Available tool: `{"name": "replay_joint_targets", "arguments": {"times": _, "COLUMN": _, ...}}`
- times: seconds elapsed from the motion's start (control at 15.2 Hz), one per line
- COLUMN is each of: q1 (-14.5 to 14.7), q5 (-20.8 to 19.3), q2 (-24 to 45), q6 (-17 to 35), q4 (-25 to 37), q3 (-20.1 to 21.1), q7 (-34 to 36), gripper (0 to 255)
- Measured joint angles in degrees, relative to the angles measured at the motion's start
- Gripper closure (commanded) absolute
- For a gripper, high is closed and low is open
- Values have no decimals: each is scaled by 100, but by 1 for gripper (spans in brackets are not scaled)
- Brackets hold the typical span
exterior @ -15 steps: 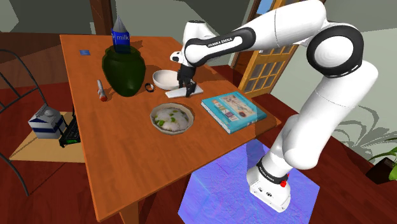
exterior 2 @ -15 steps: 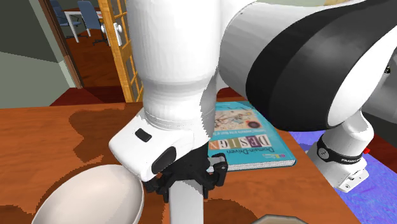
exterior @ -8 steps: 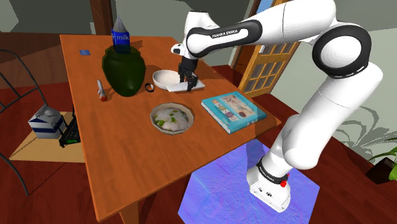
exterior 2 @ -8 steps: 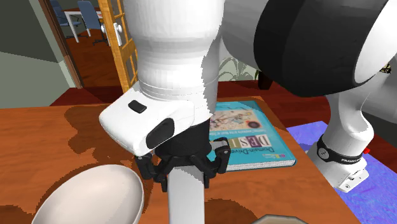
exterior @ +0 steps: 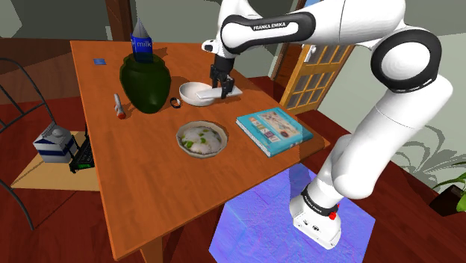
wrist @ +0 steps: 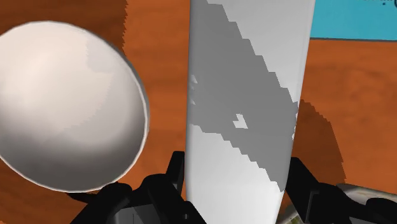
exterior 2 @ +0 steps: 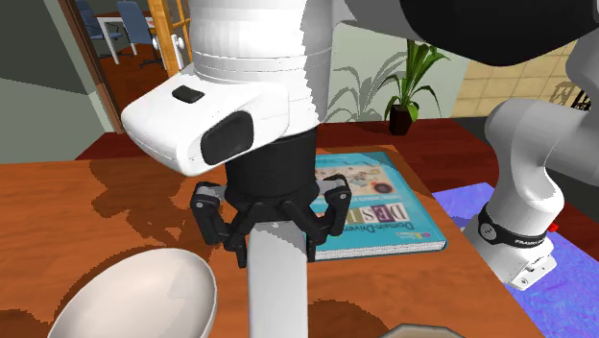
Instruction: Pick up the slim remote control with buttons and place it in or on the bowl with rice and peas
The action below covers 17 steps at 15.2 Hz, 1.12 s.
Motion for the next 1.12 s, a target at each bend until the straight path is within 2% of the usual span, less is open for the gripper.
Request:
{"name": "replay_joint_targets", "arguments": {"times": 0.33, "q1": 35, "q5": -16, "q2": -126, "q6": -275, "q4": 149, "q3": 37, "q7": 74, "gripper": 255}}
{"name": "replay_joint_targets", "arguments": {"times": 1.12, "q1": 741, "q5": 16, "q2": -912, "q6": -280, "q4": -651, "q3": 893, "q7": 1615, "gripper": 255}}
